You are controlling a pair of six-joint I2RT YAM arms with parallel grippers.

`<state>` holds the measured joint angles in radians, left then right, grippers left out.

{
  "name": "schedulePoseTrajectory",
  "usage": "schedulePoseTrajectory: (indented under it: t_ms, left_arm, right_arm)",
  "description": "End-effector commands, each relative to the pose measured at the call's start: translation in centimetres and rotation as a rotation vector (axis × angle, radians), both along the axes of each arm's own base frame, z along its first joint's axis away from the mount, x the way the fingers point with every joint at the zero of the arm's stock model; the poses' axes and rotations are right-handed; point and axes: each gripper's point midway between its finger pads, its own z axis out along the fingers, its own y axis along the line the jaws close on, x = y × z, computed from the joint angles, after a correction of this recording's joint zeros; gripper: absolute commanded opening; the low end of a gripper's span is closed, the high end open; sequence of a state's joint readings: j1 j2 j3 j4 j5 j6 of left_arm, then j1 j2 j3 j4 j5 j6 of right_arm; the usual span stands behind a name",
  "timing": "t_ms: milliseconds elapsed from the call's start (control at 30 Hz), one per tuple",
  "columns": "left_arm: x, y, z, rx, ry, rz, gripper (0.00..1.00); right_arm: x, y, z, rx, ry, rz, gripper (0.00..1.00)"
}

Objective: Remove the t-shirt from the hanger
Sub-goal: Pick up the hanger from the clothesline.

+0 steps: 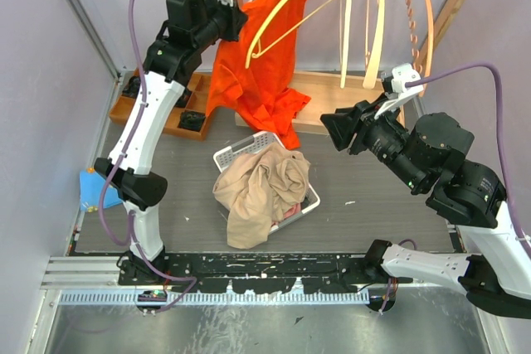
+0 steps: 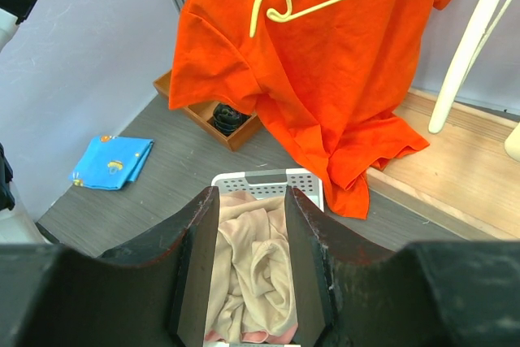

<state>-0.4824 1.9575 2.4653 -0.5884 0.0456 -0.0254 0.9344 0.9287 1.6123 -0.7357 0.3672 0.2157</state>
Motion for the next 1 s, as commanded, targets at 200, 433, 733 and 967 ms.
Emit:
schedulePoseTrajectory:
  t_ms: [200, 433, 733, 967]
  left_arm:
    - [-0.7, 0.2, 6.6, -0.065, -0.229, 0.01, 0.0]
    - [-2.2, 0.3, 7.8, -0.057, -0.259, -0.006, 0.0]
    - [-5.1, 0.6, 6.7, 0.002, -0.253, -0.028, 0.0]
    - [-6.9, 2.0, 6.2, 0.017, -0.245, -0.007, 0.0]
  right_arm:
    - [-0.6, -1.5, 2.3, 0.072, -0.042, -0.031, 0.44]
    - [-0.6, -1.6, 2.2, 0.075, -0.041, -0.034, 0.44]
    - [-0.5, -0.9, 2.1, 0.068, -0.039, -0.015, 0.44]
    - [-0.5, -0.1, 2.1, 0.064, -0.036, 0.014, 0.44]
